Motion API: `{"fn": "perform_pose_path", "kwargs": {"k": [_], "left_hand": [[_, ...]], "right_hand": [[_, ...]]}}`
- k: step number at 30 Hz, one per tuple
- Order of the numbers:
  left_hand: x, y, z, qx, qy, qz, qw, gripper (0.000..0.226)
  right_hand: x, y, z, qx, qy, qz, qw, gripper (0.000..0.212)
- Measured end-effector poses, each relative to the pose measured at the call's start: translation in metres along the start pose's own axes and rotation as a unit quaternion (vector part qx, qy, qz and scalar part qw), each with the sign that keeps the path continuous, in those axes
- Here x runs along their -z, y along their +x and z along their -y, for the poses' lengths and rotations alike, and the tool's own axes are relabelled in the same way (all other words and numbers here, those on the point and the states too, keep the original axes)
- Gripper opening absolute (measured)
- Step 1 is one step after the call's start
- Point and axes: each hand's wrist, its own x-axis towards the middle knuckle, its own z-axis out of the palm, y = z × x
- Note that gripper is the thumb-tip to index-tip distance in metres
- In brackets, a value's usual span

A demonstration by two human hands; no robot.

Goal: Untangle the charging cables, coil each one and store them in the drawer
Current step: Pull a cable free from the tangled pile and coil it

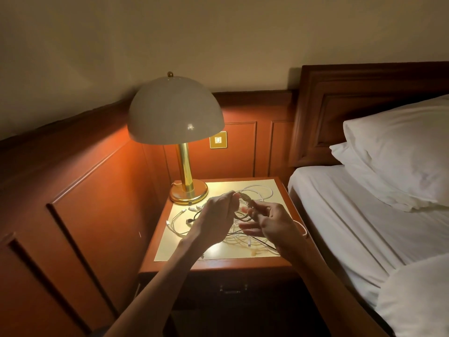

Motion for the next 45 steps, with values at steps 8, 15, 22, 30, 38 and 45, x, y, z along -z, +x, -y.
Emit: {"fn": "perform_pose_path", "kwargs": {"k": [8,15,22,30,38,45], "left_hand": [[-0.022,-0.008,0.003,0.061,0.038,-0.007,0.997,0.038],[-0.023,0.013,-0.019,0.336,-0.107,0.093,0.931,0.04],[-0.042,0.029,0.002,0.427,-0.166,0.181,0.87,0.056],[-0.061,0.035,0.008,0.347,-0.12,0.065,0.928,0.033],[-0.059,0.042,0.017,0.268,-0.084,0.033,0.959,0.05],[-0.07,0.048,0.017,0.435,-0.081,0.167,0.881,0.039]], "right_hand": [[-0.014,0.006,-0.014,0.082,-0.467,-0.11,0.874,0.02],[-0.009,0.012,-0.032,0.168,-0.424,-0.104,0.884,0.033],[-0.004,0.008,-0.045,0.2,-0.46,-0.091,0.861,0.037],[-0.01,0.007,-0.037,0.075,-0.475,-0.115,0.869,0.038],[-0.008,0.006,-0.032,0.004,-0.303,-0.057,0.951,0.039],[-0.003,0.016,-0.036,-0.047,-0.442,-0.009,0.896,0.028]]}}
